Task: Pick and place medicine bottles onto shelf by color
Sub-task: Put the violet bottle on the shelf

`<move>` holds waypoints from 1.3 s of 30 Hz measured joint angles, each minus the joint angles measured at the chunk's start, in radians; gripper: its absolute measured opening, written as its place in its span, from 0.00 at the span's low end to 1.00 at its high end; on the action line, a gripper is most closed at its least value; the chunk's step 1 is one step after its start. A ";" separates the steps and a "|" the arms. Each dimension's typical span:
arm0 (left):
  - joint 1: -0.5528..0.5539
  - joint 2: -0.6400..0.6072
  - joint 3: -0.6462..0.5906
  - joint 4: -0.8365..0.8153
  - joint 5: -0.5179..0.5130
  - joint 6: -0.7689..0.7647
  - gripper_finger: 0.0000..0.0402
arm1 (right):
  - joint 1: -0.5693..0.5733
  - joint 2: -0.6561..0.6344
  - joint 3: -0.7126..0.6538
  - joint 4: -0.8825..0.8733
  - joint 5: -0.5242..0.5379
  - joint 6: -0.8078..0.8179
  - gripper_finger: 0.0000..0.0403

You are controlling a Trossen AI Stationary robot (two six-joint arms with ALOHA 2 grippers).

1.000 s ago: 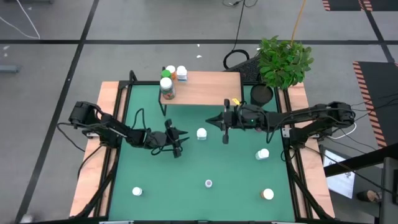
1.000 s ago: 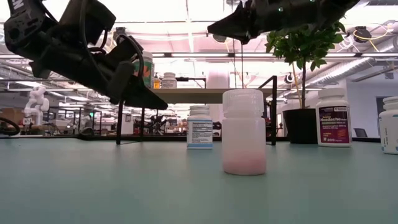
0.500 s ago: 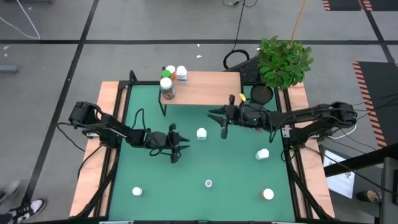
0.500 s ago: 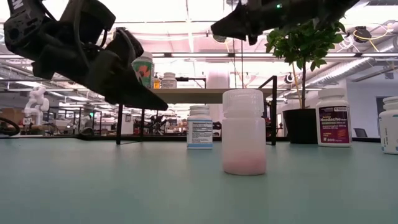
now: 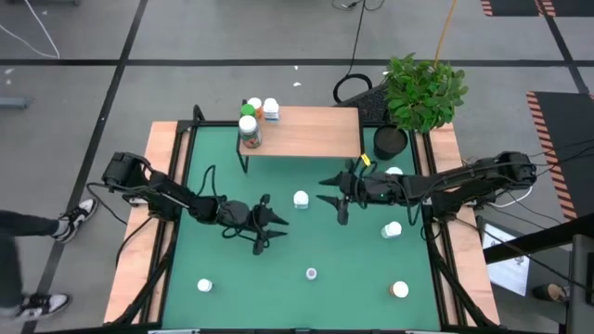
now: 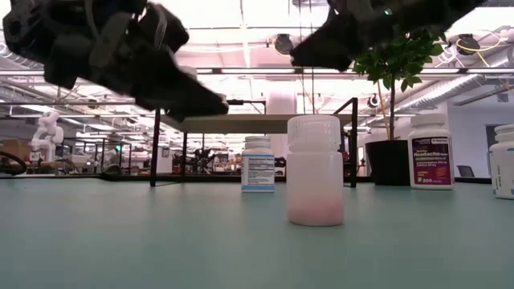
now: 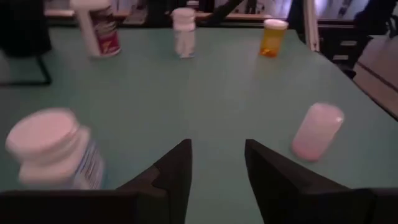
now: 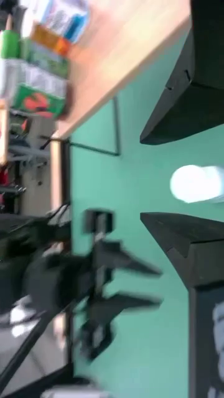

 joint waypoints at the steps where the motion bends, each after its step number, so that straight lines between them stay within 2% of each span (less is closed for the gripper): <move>1: -0.007 0.000 0.022 -0.026 -0.010 0.009 0.40 | 0.014 -0.001 -0.013 0.001 0.029 0.006 0.46; 6: -0.008 0.000 0.122 -0.175 -0.075 0.029 0.53 | 0.071 -0.001 -0.122 0.116 0.133 0.052 0.46; 10: 0.009 0.000 0.171 -0.230 -0.084 0.045 0.61 | 0.100 -0.006 -0.196 0.254 0.135 0.064 0.46; 15: 0.022 0.000 0.212 -0.227 -0.084 0.061 0.66 | 0.138 -0.012 -0.225 0.258 0.135 0.067 0.46; 19: 0.019 0.000 0.223 -0.227 -0.079 0.057 0.67 | 0.156 -0.012 -0.233 0.243 0.140 0.067 0.46; 22: 0.011 0.000 0.223 -0.230 -0.077 0.061 0.66 | 0.156 -0.012 -0.247 0.242 0.185 0.064 0.46; 28: 0.008 0.000 0.223 -0.234 -0.075 0.058 0.66 | 0.155 -0.012 -0.263 0.261 0.183 0.045 0.46; 33: -0.007 0.000 0.223 -0.232 -0.074 0.052 0.66 | 0.155 -0.011 -0.295 0.275 0.127 0.008 0.46; 39: -0.006 0.000 0.223 -0.226 -0.074 0.051 0.66 | 0.155 -0.011 -0.344 0.416 0.070 -0.005 0.46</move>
